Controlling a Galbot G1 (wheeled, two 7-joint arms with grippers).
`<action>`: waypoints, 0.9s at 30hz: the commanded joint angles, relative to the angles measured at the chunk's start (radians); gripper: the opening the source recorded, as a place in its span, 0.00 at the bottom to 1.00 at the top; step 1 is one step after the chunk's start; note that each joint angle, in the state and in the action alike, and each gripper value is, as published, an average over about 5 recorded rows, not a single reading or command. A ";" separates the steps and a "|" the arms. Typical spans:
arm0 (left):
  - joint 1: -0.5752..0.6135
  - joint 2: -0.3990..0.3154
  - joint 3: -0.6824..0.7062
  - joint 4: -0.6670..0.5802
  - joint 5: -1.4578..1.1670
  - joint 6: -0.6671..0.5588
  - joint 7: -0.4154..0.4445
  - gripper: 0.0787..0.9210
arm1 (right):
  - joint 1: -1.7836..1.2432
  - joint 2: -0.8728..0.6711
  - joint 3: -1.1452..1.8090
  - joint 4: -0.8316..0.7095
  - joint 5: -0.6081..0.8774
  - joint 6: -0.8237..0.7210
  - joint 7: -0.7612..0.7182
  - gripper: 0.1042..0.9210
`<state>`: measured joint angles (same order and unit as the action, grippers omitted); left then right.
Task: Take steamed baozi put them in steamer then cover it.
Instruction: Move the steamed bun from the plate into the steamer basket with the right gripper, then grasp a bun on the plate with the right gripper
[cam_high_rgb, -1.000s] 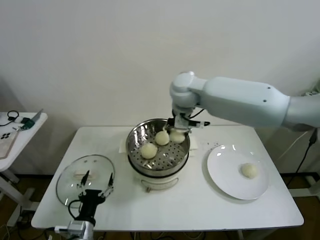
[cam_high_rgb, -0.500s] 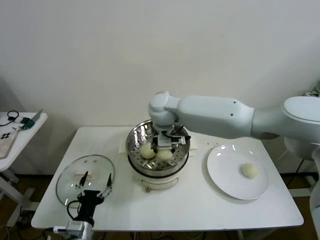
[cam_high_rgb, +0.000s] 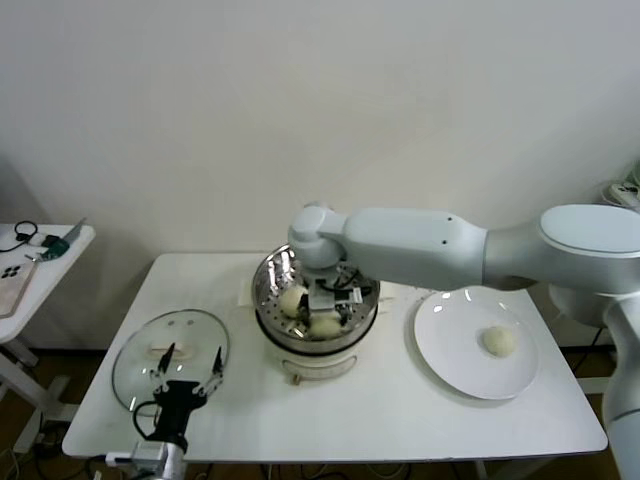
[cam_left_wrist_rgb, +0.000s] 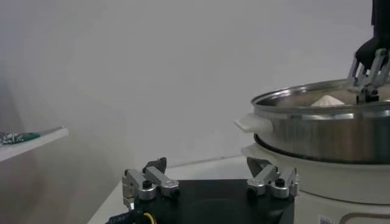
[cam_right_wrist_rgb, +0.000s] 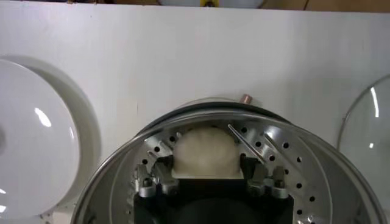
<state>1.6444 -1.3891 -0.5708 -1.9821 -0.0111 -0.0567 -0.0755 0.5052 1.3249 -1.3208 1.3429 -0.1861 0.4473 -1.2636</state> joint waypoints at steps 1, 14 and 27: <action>0.000 -0.001 0.000 0.003 -0.001 0.000 0.000 0.88 | -0.011 0.006 0.005 -0.011 0.007 0.015 -0.003 0.81; -0.003 -0.002 0.004 0.002 0.000 -0.002 0.001 0.88 | 0.077 -0.102 0.071 -0.006 0.006 0.024 0.034 0.88; -0.004 0.003 -0.001 -0.007 -0.009 -0.007 0.003 0.88 | 0.253 -0.417 -0.148 -0.098 0.322 -0.404 0.316 0.88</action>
<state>1.6420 -1.3872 -0.5682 -1.9851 -0.0155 -0.0637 -0.0731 0.6255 1.1386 -1.3029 1.3002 -0.1014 0.3522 -1.1607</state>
